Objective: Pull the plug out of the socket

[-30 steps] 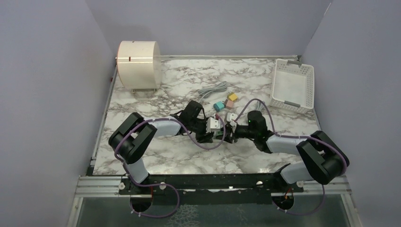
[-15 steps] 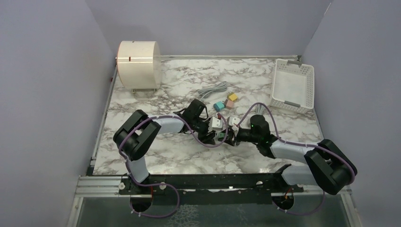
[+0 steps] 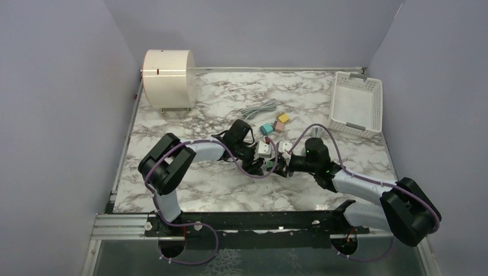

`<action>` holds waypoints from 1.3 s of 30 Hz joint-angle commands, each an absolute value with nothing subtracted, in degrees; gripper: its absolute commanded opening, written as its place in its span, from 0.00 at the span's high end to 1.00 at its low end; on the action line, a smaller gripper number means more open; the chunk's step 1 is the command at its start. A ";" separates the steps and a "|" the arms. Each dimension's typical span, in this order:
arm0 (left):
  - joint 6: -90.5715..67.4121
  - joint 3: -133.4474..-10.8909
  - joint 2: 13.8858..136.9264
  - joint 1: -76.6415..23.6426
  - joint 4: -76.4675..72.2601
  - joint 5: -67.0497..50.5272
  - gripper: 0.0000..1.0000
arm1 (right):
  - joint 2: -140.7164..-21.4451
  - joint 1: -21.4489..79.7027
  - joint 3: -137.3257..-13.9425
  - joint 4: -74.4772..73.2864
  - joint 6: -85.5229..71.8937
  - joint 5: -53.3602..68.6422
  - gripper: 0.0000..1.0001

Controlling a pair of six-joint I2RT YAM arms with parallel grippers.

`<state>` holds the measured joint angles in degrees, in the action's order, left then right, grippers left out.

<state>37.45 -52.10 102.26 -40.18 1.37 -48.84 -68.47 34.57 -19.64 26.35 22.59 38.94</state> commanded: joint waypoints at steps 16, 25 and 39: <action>33.93 -52.50 105.42 -39.90 4.33 -45.79 1.00 | -62.41 35.92 -28.94 28.51 26.21 44.48 0.99; 33.66 -52.77 105.82 -39.91 4.55 -45.87 1.00 | -61.50 35.95 -30.81 27.60 25.44 45.97 0.99; 33.41 -52.77 105.91 -39.90 4.58 -45.78 1.00 | -64.63 35.94 -36.15 16.74 30.56 44.65 0.99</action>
<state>34.83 -53.69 102.56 -40.05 0.71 -52.05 -68.75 34.50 -33.80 0.89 29.28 40.03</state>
